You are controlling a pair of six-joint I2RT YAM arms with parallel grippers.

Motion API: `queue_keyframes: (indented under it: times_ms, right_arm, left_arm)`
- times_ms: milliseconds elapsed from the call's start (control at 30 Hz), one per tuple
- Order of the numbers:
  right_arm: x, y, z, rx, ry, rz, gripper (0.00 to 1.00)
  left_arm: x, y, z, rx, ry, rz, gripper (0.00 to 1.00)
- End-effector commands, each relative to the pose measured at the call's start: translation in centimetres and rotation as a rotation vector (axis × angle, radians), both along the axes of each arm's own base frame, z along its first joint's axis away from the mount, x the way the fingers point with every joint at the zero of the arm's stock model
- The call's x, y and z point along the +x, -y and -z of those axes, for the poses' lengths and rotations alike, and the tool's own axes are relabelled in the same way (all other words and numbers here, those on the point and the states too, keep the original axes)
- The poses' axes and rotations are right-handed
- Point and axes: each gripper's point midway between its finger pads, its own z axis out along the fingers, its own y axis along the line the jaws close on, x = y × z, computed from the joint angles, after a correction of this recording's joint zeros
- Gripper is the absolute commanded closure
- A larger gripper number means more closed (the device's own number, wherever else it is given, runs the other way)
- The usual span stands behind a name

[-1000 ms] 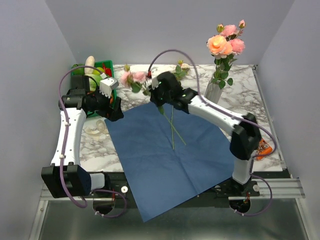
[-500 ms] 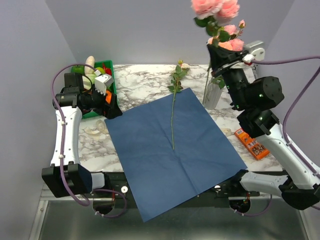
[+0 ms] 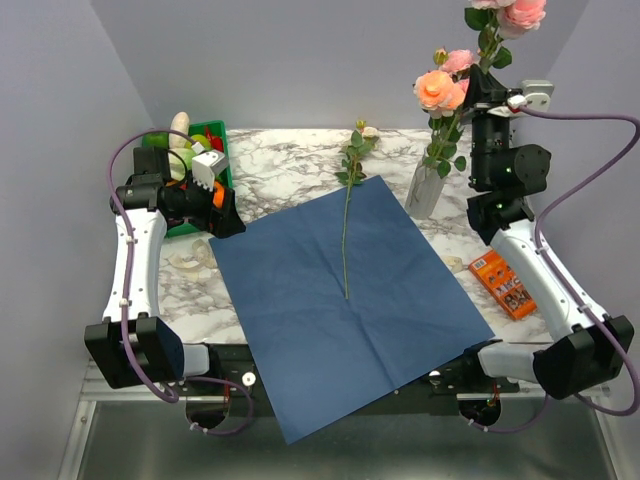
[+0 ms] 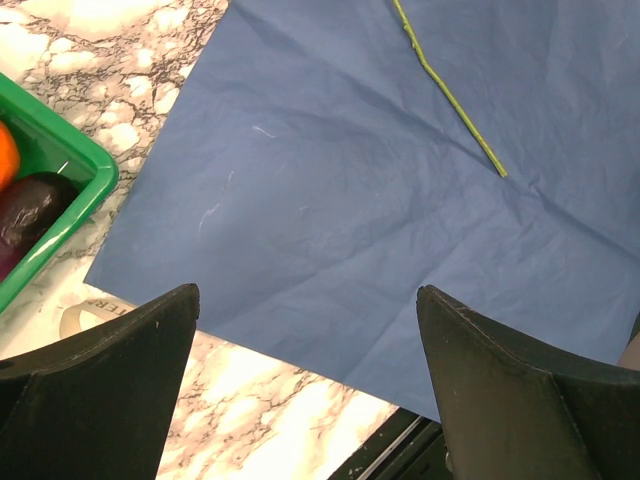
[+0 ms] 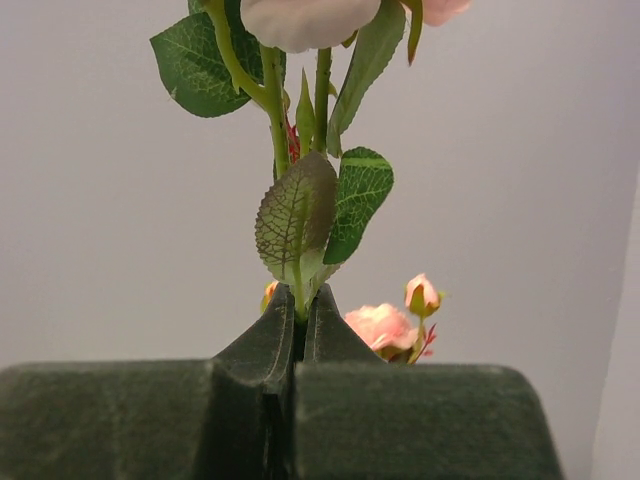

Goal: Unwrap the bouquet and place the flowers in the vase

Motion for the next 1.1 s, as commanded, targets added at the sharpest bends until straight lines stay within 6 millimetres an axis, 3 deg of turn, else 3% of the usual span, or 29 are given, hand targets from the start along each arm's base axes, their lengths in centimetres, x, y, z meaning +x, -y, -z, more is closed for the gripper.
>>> queue_keyframes:
  times_ms: [0,300,533,967,1067]
  right_arm:
    - [-1.1,2.1,-5.0,0.064,0.196,0.042,0.99]
    - [1.0,3.1,-4.8,0.009,0.231,0.116,0.99]
    - [2.2,3.0,-1.8,-0.047,0.199,0.148,0.99]
    - [4.1,2.1,8.1,-0.036,-0.024,0.077,0.99]
    - [5.0,2.0,11.1,0.017,-0.155,0.057,0.79]
  left_arm:
    - [0.5,-0.6,-0.2,0.024,0.024,-0.008,0.01]
    - [0.6,-0.5,0.2,0.027,0.011,0.016,0.01]
    - [0.5,-0.5,0.4,0.028,0.002,0.027,0.01]
    - [0.0,-0.4,0.2,0.031,0.008,0.033,0.01]
    - [0.0,-0.3,0.1,0.029,0.012,0.038,0.01]
